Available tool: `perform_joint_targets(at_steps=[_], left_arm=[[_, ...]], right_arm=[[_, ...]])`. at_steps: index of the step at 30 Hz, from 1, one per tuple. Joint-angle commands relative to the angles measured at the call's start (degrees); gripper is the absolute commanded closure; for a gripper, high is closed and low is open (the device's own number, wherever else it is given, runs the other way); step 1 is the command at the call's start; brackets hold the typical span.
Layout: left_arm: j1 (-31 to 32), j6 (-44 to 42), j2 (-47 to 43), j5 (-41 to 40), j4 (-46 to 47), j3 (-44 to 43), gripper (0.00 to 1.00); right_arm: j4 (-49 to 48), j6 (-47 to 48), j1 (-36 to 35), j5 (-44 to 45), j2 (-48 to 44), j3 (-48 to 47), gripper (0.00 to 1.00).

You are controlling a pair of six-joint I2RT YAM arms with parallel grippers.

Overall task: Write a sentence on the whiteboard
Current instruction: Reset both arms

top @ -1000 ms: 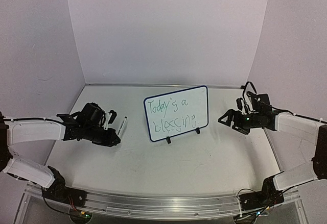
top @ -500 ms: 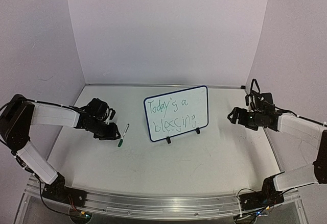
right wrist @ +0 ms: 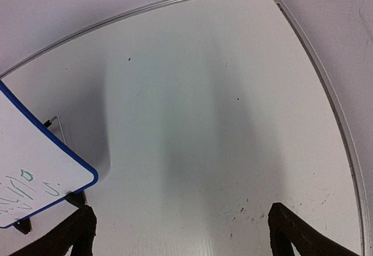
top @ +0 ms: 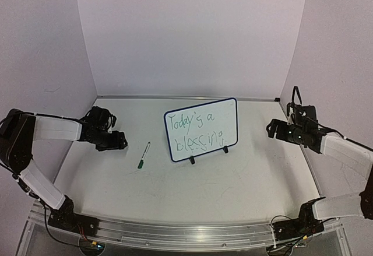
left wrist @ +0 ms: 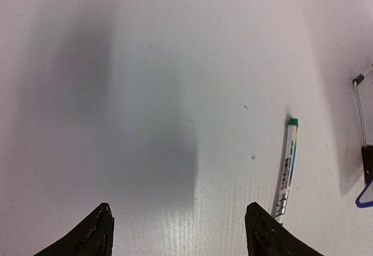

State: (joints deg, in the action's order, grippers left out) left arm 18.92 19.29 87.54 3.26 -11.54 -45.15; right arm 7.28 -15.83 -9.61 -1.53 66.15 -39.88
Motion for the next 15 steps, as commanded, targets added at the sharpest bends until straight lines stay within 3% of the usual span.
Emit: perform_joint_targets(at_steps=[1, 6, 11, 15], left_arm=[[-1.7, -5.6, -11.1, -13.0, 8.2, 0.4, 0.19], [-2.6, -12.1, -20.4, -21.7, 17.4, 5.5, 0.09], [-3.0, -16.7, -23.9, -25.5, 25.3, 12.1, 0.09], [-3.0, -15.7, -27.1, -26.9, 29.4, 18.7, 0.08]], right_arm=[[-8.8, 2.4, 0.3, 4.9, -6.3, 3.4, 0.02], [-16.9, 5.6, 0.2, 9.6, -14.2, 10.8, 0.02], [-21.7, 5.6, 0.3, 13.9, -19.6, 17.6, 0.02], [-22.6, 5.5, 0.3, 16.7, -22.6, 21.5, 0.02]])
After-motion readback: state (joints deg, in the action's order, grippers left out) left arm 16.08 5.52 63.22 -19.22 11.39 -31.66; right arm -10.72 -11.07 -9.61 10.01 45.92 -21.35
